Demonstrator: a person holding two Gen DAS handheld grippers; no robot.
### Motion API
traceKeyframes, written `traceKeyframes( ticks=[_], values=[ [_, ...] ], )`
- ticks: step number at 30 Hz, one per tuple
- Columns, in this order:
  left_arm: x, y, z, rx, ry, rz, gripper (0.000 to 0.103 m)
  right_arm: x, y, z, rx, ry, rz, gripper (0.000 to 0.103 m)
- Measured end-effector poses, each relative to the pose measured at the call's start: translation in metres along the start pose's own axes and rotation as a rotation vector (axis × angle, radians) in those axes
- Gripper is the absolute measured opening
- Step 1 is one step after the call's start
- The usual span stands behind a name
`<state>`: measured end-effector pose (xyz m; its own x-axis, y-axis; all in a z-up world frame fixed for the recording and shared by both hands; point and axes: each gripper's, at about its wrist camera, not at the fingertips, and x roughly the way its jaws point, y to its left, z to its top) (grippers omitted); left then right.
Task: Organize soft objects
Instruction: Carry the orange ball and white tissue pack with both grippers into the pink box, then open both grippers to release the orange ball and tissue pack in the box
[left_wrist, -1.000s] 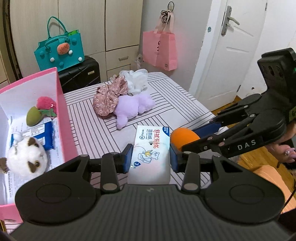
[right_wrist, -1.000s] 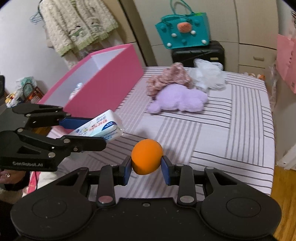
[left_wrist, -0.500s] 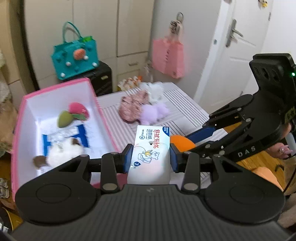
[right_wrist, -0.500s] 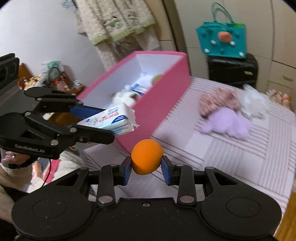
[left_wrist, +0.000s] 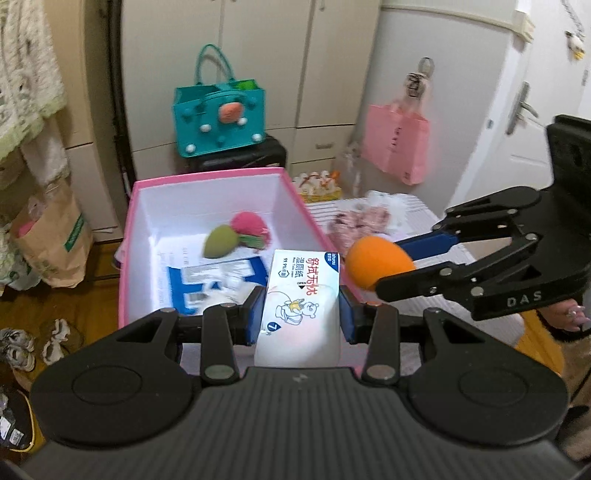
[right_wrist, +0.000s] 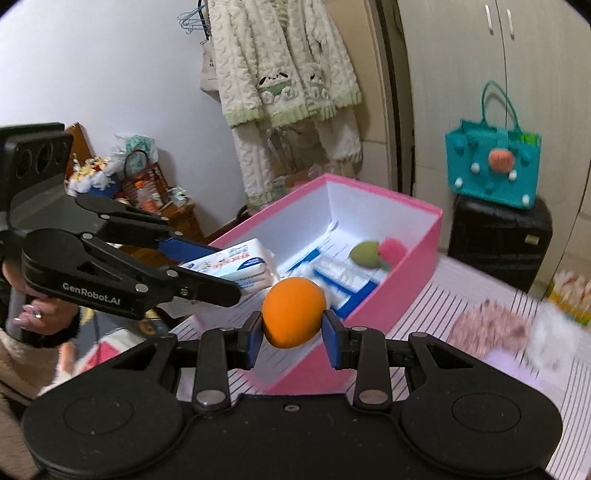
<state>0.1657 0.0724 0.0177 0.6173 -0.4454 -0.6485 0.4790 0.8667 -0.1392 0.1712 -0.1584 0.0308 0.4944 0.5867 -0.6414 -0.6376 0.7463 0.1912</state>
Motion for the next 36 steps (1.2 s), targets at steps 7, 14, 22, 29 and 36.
traceKeyframes(
  ticks=[7, 14, 22, 29, 36],
  values=[
    [0.048, 0.030, 0.028, -0.004, 0.046, 0.105, 0.039, 0.040, 0.003, 0.032, -0.120, 0.003, -0.079, 0.039],
    [0.110, 0.061, 0.050, -0.040, 0.175, 0.167, 0.039, 0.097, -0.009, 0.047, -0.172, 0.094, -0.120, 0.039],
    [0.151, 0.079, 0.065, -0.090, 0.260, 0.226, 0.039, 0.148, -0.024, 0.062, -0.200, 0.220, -0.106, 0.039],
    [0.162, 0.091, 0.066, -0.155, 0.258, 0.234, 0.039, 0.166, -0.037, 0.069, -0.150, 0.264, -0.062, 0.039],
    [0.174, 0.092, 0.066, -0.169, 0.247, 0.275, 0.041, 0.179, -0.039, 0.067, -0.121, 0.284, -0.052, 0.042]
  ],
)
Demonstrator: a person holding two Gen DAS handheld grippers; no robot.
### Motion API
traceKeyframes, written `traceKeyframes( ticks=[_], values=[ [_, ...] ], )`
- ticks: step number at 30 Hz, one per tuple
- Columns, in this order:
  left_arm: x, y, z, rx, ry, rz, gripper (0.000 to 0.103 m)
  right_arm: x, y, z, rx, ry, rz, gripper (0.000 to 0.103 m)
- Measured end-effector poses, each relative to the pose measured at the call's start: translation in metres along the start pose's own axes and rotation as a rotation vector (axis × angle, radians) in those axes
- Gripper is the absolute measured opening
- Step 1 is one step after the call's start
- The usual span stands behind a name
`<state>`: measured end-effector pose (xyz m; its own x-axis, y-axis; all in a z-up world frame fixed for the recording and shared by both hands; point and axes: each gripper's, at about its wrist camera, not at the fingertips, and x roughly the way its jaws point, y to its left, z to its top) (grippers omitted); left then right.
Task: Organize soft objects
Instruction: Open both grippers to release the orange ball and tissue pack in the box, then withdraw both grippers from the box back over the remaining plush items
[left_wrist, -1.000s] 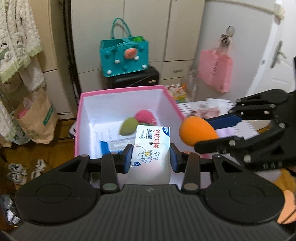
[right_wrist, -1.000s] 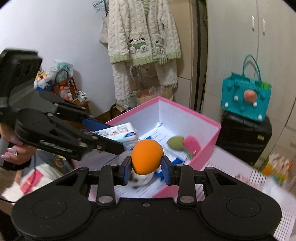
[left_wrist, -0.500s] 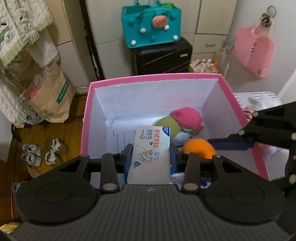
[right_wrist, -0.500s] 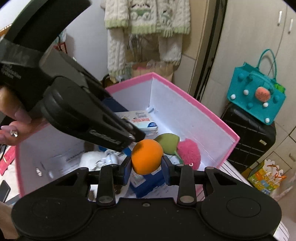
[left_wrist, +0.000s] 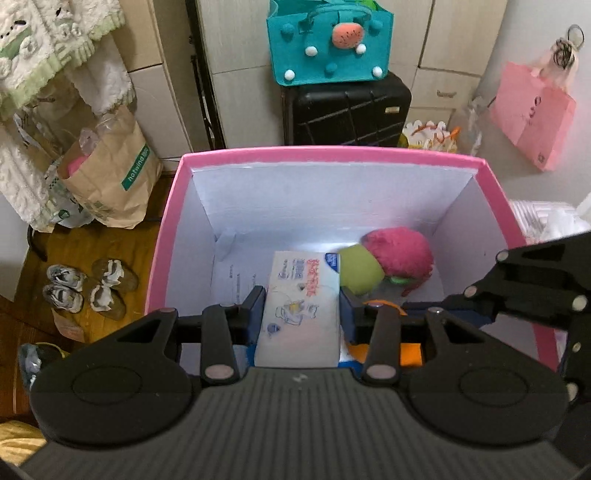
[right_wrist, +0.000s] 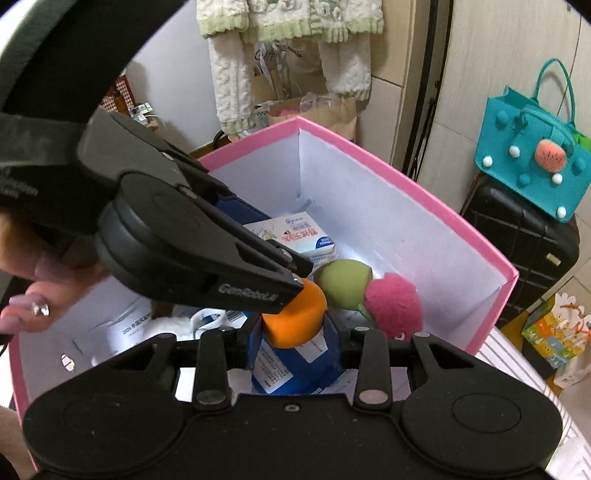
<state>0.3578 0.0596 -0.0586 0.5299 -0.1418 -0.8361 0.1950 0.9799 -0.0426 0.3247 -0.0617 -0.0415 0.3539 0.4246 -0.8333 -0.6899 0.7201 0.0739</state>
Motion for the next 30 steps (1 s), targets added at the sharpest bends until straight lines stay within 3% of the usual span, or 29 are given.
traceKeyframes(
  ticks=[4, 12, 20, 23, 30],
  values=[
    [-0.012, 0.004, -0.003, 0.000, -0.068, -0.018, 0.042, -0.003, -0.006, -0.002, 0.053, -0.046, -0.009, 0.043],
    [-0.056, 0.007, -0.024, 0.051, -0.111, -0.056, 0.046, -0.046, -0.002, -0.020, 0.127, -0.128, 0.044, 0.043],
    [-0.109, 0.007, -0.048, 0.118, -0.136, -0.063, 0.051, -0.092, 0.018, -0.037, 0.120, -0.183, -0.004, 0.043],
    [-0.131, 0.004, -0.059, 0.146, -0.136, -0.098, 0.054, -0.111, 0.027, -0.045, 0.113, -0.202, -0.020, 0.044],
    [-0.173, -0.010, -0.086, 0.218, -0.168, -0.095, 0.059, -0.153, 0.047, -0.062, 0.119, -0.247, -0.039, 0.051]
  ],
)
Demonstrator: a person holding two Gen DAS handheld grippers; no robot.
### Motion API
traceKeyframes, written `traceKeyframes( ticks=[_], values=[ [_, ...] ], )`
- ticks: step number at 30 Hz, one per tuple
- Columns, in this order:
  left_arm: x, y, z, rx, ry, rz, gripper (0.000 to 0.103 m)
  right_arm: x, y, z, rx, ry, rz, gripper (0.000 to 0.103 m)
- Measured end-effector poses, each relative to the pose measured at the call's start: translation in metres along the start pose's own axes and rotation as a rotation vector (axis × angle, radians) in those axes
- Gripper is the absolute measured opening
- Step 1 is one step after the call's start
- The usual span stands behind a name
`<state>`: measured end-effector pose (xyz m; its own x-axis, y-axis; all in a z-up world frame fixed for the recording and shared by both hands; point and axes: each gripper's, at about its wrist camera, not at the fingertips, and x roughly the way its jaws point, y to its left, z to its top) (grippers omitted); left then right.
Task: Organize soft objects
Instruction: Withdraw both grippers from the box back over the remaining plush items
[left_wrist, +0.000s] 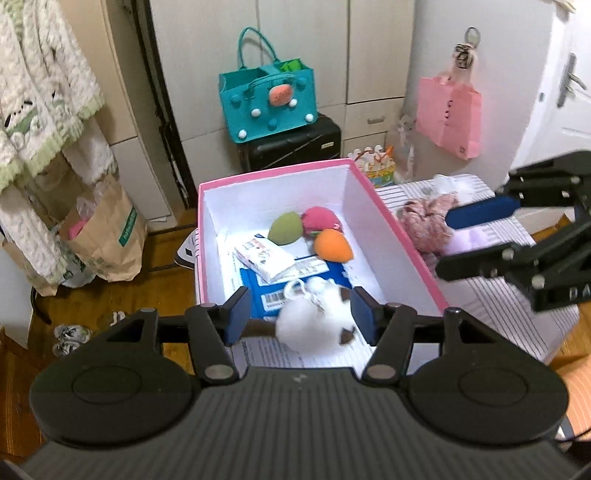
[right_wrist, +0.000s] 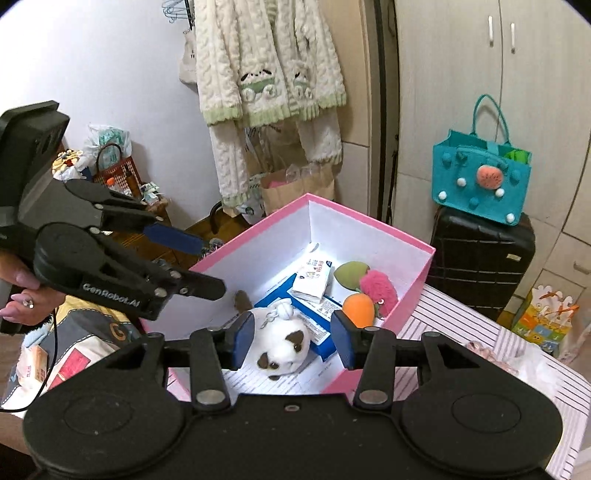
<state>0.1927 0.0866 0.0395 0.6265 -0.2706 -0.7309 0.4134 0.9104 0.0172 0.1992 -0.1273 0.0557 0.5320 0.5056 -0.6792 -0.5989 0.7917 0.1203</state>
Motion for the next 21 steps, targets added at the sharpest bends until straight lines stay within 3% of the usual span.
traceKeyframes(
  ticks=[8, 13, 21],
  values=[
    [-0.037, -0.023, -0.016, 0.034, -0.021, -0.059, 0.061, -0.041, 0.014, -0.012, -0.038, -0.042, -0.013, 0.054],
    [-0.051, -0.035, -0.024, 0.060, -0.037, -0.055, 0.061, -0.067, 0.016, -0.023, -0.037, -0.084, -0.027, 0.056],
    [-0.065, -0.055, -0.037, 0.099, -0.013, -0.102, 0.063, -0.100, 0.031, -0.049, -0.068, -0.106, -0.051, 0.059]
  ],
)
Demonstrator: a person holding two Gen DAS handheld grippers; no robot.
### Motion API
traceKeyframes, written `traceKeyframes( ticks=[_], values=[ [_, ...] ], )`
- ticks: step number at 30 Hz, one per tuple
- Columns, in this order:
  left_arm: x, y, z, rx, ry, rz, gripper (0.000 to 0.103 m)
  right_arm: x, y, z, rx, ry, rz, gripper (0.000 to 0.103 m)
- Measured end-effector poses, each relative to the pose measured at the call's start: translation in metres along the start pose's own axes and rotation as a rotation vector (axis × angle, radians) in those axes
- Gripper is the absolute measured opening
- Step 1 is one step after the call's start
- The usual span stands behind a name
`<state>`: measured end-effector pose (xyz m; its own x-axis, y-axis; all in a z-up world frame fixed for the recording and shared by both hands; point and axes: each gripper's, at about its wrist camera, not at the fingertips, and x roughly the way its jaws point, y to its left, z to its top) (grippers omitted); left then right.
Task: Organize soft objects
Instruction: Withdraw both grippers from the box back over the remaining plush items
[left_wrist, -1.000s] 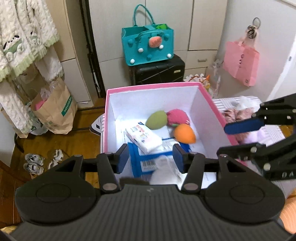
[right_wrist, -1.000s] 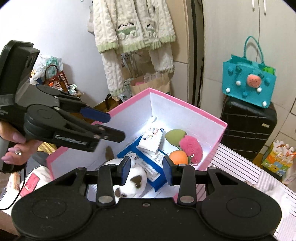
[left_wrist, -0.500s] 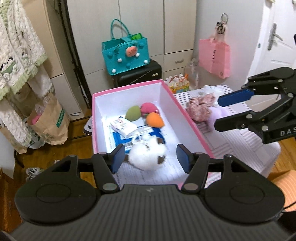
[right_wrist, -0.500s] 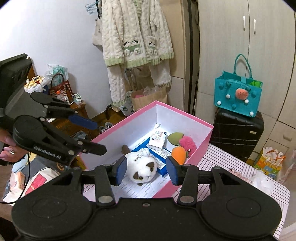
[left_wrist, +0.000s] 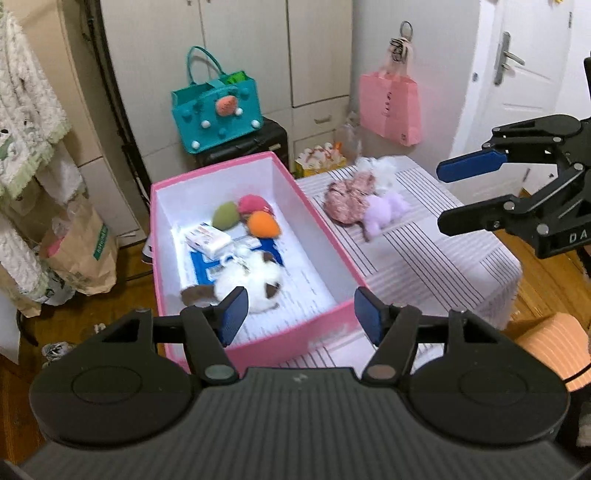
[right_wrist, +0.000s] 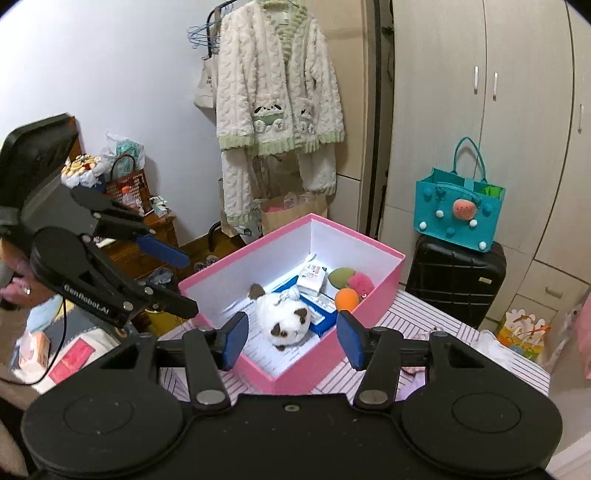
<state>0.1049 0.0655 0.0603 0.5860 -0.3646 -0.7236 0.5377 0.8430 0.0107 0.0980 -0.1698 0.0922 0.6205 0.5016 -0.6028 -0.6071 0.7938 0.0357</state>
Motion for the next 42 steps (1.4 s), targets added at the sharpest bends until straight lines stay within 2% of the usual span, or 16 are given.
traceKeyframes(
  ticks=[13, 18, 21, 27, 34, 42],
  values=[
    [0.019, -0.052, -0.018, 0.052, 0.071, -0.098, 0.065, -0.024, -0.009, -0.065, 0.052, 0.054, -0.024, 0.065],
    [0.039, -0.071, -0.019, 0.071, 0.027, -0.141, 0.066, -0.022, -0.029, -0.090, 0.090, 0.076, -0.019, 0.067],
    [0.051, -0.082, -0.017, 0.083, -0.007, -0.136, 0.065, -0.020, -0.039, -0.102, 0.090, 0.072, -0.007, 0.070],
    [0.078, -0.093, 0.001, 0.041, -0.023, -0.194, 0.065, -0.013, -0.064, -0.121, 0.104, 0.060, -0.022, 0.072],
    [0.119, -0.103, 0.021, -0.041, -0.054, -0.169, 0.065, 0.009, -0.098, -0.132, 0.119, 0.033, -0.072, 0.076],
    [0.166, -0.111, 0.047, -0.128, -0.104, -0.069, 0.065, 0.032, -0.149, -0.133, 0.176, -0.006, -0.110, 0.076]
  ],
)
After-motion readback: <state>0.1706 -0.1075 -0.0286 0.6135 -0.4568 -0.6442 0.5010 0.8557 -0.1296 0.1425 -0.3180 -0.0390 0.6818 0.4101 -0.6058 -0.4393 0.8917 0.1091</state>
